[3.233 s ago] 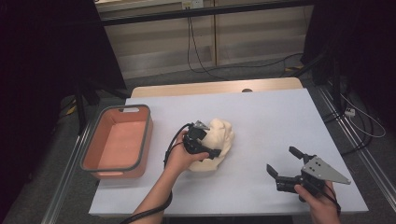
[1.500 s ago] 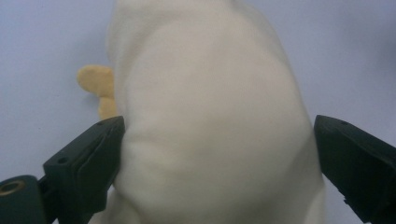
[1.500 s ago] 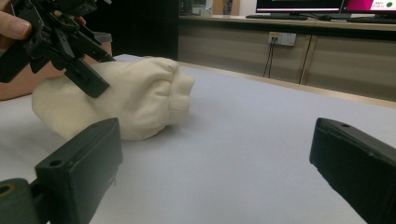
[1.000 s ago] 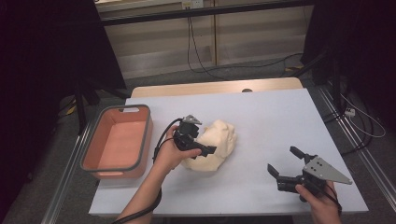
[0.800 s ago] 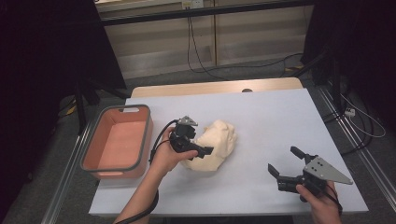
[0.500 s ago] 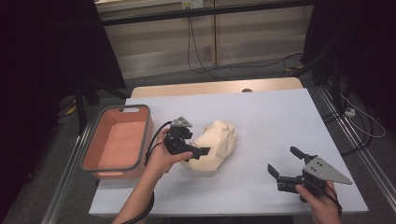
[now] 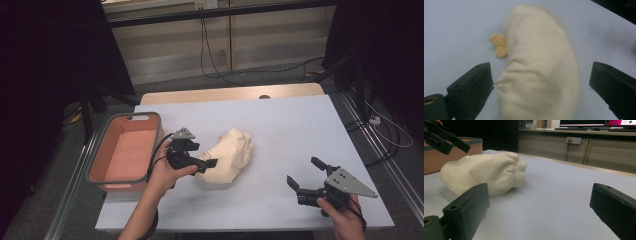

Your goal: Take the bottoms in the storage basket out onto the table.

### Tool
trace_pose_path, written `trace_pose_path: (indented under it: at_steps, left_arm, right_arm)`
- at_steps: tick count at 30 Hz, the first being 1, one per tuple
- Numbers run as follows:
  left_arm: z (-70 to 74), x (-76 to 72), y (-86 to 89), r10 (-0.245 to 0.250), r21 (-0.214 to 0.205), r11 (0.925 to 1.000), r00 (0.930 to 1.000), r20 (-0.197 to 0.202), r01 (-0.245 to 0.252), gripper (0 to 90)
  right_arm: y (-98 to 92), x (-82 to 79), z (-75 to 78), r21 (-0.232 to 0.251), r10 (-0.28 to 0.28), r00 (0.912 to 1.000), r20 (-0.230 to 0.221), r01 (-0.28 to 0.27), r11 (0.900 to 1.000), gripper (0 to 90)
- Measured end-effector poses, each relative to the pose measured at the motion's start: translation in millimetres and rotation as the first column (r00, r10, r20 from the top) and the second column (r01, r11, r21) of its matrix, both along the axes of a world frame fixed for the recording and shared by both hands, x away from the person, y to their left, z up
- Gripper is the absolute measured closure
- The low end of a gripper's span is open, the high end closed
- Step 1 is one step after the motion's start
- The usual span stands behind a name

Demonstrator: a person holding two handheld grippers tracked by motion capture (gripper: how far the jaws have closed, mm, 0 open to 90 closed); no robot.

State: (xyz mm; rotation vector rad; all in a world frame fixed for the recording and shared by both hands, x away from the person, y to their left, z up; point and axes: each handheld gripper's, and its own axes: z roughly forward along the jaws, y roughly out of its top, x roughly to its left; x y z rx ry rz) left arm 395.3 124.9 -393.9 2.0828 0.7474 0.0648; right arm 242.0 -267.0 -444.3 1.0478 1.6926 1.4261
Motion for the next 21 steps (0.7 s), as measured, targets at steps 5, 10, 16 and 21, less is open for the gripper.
trace_pose_path:
  at_steps: [5,10,16,21]
  left_arm:
    - [-1.8,-3.1,8.4,0.003,-0.012,0.9999,1.0000,0.004,-0.003,4.8]
    - [-1.2,-6.0,15.6,0.007,-0.034,0.9994,0.9999,0.014,-0.007,4.8]
    - [0.1,-8.7,23.8,0.012,-0.040,0.9991,0.9994,0.032,-0.011,4.8]
    - [1.2,-9.7,32.9,0.033,-0.055,0.9980,0.9988,0.037,-0.031,4.8]
  right_arm:
    - [0.1,0.0,0.0,0.001,0.000,1.0000,0.000,0.000,1.0000,2.3]
    - [0.1,-0.2,0.3,-0.002,-0.003,1.0000,0.004,0.003,1.0000,2.3]
    - [0.0,-0.4,0.4,0.001,-0.004,1.0000,0.003,0.004,1.0000,2.3]
    - [0.0,-0.5,0.3,0.000,0.000,1.0000,0.002,0.000,1.0000,2.3]
